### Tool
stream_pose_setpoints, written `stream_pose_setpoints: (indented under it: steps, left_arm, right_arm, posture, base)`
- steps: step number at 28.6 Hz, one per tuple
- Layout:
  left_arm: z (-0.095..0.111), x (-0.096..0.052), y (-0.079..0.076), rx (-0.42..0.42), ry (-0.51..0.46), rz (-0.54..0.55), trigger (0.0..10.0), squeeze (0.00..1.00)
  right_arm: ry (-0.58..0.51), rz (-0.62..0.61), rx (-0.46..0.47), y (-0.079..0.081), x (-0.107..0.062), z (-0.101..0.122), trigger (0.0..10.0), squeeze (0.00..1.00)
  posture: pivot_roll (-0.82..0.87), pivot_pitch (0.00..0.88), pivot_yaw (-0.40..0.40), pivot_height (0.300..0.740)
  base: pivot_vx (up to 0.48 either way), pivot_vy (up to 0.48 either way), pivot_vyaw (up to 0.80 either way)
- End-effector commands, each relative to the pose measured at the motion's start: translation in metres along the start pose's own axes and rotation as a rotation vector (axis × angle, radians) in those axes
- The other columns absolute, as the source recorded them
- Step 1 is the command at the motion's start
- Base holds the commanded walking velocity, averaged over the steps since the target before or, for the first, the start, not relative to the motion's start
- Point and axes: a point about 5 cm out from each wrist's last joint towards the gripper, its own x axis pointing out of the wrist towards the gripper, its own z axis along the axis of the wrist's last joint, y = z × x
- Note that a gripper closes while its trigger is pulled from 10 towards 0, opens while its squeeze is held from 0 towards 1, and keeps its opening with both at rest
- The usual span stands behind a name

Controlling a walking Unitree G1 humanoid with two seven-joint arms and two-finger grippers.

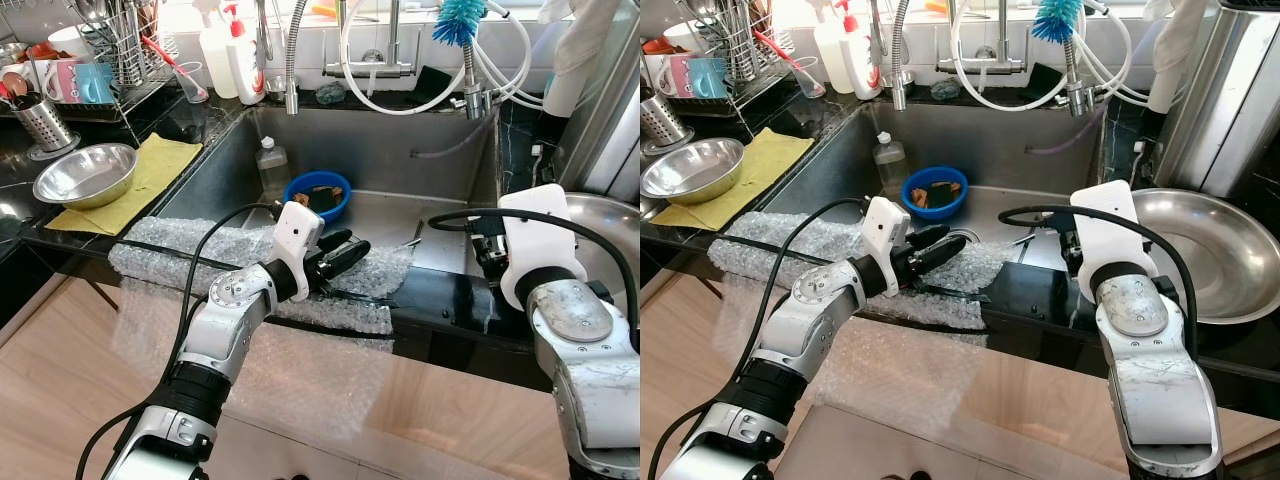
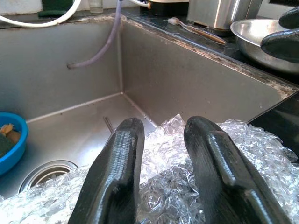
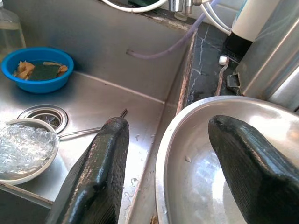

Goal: Kitchen organization

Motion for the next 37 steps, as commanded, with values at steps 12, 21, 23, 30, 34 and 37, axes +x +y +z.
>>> stream_pose_setpoints:
  steps: [12,21,23,30,34,37]
  left_arm:
    - [-0.011,-0.001,-0.001,-0.012,0.054,-0.004,10.0,0.0]
    - [-0.011,-0.002,0.0,-0.009,0.056,-0.001,10.0,0.0]
    - [-0.011,-0.002,0.0,-0.01,0.054,0.0,10.0,0.0]
    - [-0.011,-0.001,0.0,-0.006,0.053,0.001,10.0,0.0]
    - [-0.012,-0.001,0.0,-0.002,0.049,0.019,10.0,0.0]
    - [-0.013,-0.001,0.002,0.009,0.049,0.043,10.0,0.0]
  right_arm:
    - [0.044,0.012,0.037,0.007,0.003,-0.009,10.0,0.0]
    - [0.055,0.021,0.05,0.011,0.004,-0.011,10.0,0.0]
    - [0.048,0.023,0.081,0.012,0.004,-0.008,10.0,0.0]
    - [-0.097,0.021,0.154,0.014,0.004,0.014,10.0,0.0]
    - [-0.236,0.007,0.161,0.015,0.002,0.028,10.0,0.0]
    - [-0.276,-0.028,0.177,0.016,0.0,0.028,10.0,0.0]
  posture:
    - [-0.16,0.088,0.129,0.74]
    - [-0.16,0.089,0.13,0.74]
    - [-0.16,0.089,0.131,0.74]
    - [-0.16,0.086,0.131,0.74]
    - [-0.16,0.085,0.131,0.74]
    - [-0.16,0.086,0.13,0.74]
  base:
    - [0.0,0.0,0.0]
    - [0.0,0.0,0.0]
    - [0.0,0.0,0.0]
    - [0.0,0.0,0.0]
    - [0.0,0.0,0.0]
    - [0.0,0.0,0.0]
